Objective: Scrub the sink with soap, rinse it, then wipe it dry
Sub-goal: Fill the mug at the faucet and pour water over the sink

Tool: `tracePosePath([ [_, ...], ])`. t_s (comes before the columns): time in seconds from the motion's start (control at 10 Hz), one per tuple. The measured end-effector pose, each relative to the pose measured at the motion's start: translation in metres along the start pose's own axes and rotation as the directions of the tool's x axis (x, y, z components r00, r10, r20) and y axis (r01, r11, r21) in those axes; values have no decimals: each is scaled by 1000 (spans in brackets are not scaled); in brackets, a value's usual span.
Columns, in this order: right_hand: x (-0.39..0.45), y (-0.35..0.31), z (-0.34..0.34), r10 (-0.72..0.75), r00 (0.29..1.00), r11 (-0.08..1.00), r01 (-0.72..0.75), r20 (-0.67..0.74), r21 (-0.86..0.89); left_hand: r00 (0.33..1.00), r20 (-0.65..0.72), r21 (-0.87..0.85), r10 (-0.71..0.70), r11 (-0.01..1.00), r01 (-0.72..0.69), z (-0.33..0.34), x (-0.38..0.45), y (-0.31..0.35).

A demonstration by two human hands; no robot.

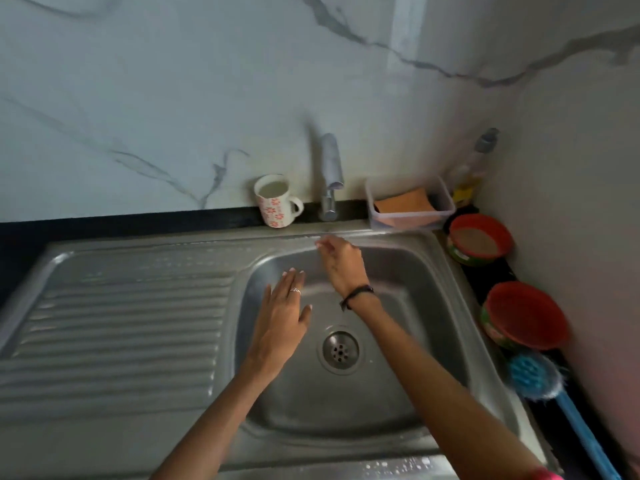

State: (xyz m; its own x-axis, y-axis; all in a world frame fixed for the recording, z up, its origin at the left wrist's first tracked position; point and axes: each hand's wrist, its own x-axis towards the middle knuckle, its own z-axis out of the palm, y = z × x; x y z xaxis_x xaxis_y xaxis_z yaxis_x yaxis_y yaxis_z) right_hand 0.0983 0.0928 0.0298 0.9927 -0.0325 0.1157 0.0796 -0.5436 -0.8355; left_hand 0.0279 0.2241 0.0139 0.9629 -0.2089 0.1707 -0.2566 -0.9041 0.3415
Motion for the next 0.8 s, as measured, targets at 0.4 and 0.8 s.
tracePosePath([
  [0.4, 140, -36, 67, 267, 961, 961, -260, 69, -94, 985, 1, 33, -174, 984, 173, -46, -18, -99],
  [0.8, 159, -18, 94, 496, 854, 797, -519, 155, 308, 984, 59, -35, -169, 985, 172, -81, -52, -178],
])
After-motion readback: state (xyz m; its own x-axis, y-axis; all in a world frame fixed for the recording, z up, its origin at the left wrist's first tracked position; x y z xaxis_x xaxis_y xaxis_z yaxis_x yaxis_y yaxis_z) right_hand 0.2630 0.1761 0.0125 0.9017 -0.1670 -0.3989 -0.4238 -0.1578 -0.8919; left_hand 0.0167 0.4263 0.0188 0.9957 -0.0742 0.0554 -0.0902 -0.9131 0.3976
